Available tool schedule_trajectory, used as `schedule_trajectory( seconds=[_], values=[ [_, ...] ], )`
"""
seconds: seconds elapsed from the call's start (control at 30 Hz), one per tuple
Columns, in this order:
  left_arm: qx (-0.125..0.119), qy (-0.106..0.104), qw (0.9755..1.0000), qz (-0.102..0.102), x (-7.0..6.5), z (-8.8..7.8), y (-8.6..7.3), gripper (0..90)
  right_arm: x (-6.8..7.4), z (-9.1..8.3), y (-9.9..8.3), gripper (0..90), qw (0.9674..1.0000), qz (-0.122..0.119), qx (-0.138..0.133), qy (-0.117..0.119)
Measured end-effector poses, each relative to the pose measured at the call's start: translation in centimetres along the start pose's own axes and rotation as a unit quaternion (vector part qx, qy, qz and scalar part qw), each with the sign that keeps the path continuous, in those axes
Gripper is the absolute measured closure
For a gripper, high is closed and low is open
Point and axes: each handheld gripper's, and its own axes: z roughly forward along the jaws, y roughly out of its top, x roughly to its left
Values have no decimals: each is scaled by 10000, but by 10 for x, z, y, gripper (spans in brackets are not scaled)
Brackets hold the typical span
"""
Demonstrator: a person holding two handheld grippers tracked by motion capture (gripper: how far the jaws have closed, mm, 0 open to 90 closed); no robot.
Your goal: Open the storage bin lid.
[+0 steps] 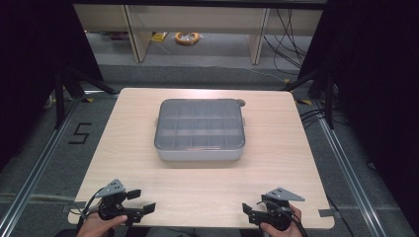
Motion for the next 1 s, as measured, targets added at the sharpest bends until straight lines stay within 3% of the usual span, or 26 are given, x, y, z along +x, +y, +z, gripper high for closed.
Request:
schedule_trajectory(
  seconds=[0.03, 0.1, 0.23, 0.27, 0.3, 0.4, 0.57, 0.63, 0.67, 0.73, 0.9, 0.93, 0.97, 1.0],
  values=[
    [-11, -33, 10000, -46, 0, 0, 0, 148, 3, 0, -1, 209, 9997, 230, 17, 48],
    [21, -7, 10000, 2, 0, 0, 0, 148, -1, 0, 0, 208, 10000, -47, -18, -65],
    [-26, 2, 10000, -2, -1, 0, 0, 148, -2, 0, 0, 208, 9999, -95, -32, -69],
    [-21, 22, 10000, 23, -1, 0, 0, 148, 2, 0, 0, 208, 9998, 169, 50, -69],
    [-23, 27, 10000, 24, -1, 0, 0, 148, 2, -1, 0, 208, 9998, 170, 47, -71],
    [-6, 40, 10000, 30, 0, 0, 0, 148, -1, 1, 0, 213, 10000, 4, -46, -53],
    [-4, 32, 10000, 22, 0, 0, 0, 148, -1, 0, 1, 209, 9999, -39, -22, -107],
    [-90, 34, 10000, -6, 0, 1, 1, 148, -2, 0, 1, 209, 10000, 37, -33, -26],
    [-100, 22, 9999, -12, 0, 1, 1, 148, 0, 0, 0, 209, 9998, 185, -29, -2],
    [-110, 20, 9999, -45, 0, 0, 2, 148, -2, 2, 1, 209, 9999, 66, -91, 33],
    [-168, 72, 9998, -81, 3, 1, 6, 148, -5, 2, 3, 225, 9998, 99, -182, -43],
    [-148, 107, 9998, -98, 4, 0, 8, 148, -2, -1, 3, 225, 9993, 355, -57, -100],
    [-156, 101, 9998, -108, 4, 1, 8, 148, -6, 1, 3, 225, 9997, 156, -187, -54],
    [-213, 79, 9997, -113, 4, 2, 8, 148, -8, -1, 4, 225, 9998, 106, -157, -69]
  ],
)
